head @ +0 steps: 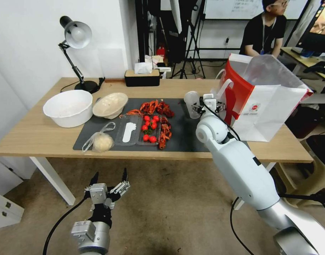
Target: Pick up the trash from the table and place it into the takeout bag.
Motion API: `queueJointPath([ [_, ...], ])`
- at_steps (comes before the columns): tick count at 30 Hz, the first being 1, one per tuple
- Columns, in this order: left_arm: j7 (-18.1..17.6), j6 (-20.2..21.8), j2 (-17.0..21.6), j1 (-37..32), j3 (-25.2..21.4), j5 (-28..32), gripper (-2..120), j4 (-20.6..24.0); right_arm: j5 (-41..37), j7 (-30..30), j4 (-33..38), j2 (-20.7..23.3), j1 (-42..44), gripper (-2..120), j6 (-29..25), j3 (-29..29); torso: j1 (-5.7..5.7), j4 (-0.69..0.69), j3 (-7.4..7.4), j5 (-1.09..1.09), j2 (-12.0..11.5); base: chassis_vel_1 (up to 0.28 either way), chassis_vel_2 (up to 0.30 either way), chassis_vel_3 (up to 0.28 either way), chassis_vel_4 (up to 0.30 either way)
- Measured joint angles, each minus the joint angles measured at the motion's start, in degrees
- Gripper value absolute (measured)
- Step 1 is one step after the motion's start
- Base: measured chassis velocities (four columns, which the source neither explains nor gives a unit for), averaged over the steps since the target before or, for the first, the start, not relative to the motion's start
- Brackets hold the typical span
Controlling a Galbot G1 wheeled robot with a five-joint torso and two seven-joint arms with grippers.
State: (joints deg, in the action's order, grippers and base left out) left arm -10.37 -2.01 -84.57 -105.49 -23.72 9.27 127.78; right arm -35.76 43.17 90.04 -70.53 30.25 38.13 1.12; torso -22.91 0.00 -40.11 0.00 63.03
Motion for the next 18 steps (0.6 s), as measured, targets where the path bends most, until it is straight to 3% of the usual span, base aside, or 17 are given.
queueJointPath([
  [18, 0.0, 0.1, 0.0, 0.1, 0.1, 0.0, 100, 0.0, -1.0, -6.8, -0.9, 0.5, -1.0, 100, -0.2, 0.4, 0.0, 0.0, 0.0, 0.0, 0.0, 0.0, 0.0, 0.0, 0.0],
])
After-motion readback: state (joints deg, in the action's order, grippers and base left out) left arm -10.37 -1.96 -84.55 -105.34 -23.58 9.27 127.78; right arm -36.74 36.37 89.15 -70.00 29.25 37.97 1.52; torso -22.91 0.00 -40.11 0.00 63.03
